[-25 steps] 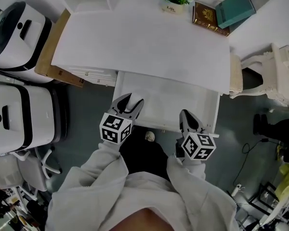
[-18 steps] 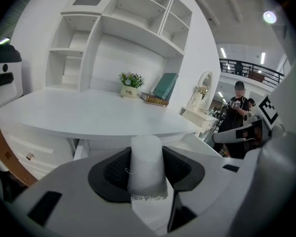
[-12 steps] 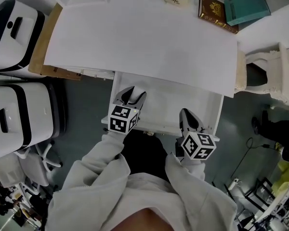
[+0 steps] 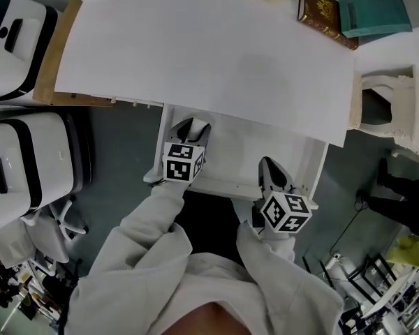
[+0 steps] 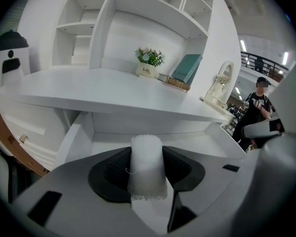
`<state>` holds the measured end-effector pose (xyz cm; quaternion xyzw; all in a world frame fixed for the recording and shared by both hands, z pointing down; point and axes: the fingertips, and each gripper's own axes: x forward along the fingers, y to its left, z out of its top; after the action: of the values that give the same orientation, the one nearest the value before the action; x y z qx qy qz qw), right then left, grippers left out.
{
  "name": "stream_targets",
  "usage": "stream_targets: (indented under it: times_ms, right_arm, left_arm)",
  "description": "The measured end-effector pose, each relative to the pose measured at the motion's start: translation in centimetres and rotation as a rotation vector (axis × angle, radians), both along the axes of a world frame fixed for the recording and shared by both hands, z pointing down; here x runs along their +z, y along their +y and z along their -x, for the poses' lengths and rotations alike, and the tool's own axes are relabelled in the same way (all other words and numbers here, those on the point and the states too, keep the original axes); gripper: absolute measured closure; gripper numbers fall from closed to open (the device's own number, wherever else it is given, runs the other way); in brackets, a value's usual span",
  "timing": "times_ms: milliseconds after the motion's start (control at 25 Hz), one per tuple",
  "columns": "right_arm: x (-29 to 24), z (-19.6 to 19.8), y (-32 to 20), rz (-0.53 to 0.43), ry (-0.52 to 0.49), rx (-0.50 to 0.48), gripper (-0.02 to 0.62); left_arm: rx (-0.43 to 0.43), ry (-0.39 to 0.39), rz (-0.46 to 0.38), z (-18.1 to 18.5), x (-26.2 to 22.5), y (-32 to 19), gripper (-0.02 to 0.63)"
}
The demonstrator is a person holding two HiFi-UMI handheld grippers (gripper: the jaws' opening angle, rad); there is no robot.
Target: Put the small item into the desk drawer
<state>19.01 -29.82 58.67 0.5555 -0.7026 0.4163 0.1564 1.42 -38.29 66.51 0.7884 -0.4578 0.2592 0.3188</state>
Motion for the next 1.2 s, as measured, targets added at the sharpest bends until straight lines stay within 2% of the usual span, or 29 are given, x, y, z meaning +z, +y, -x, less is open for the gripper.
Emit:
stream_targets:
  times_ms: [280,800,1200]
  right_arm:
    - [1.0,0.0,-0.9,0.034,0.007,-0.007,0.557]
    - [2.3,0.6,-1.3,0.080,0.024,-0.025,0.557]
    - [2.4,0.9,-0.8,0.077,0.029,-0.031,0.557]
  left_arm:
    - [-0.067,-0.022,0.031,0.8,2.7,-1.7,0.411]
    - [-0.176,-0.037,0.029,2.3,5.8,-4.3,0.410]
    - [-0.168,-0.056,0.013,2.2,5.9,-4.3,0.405]
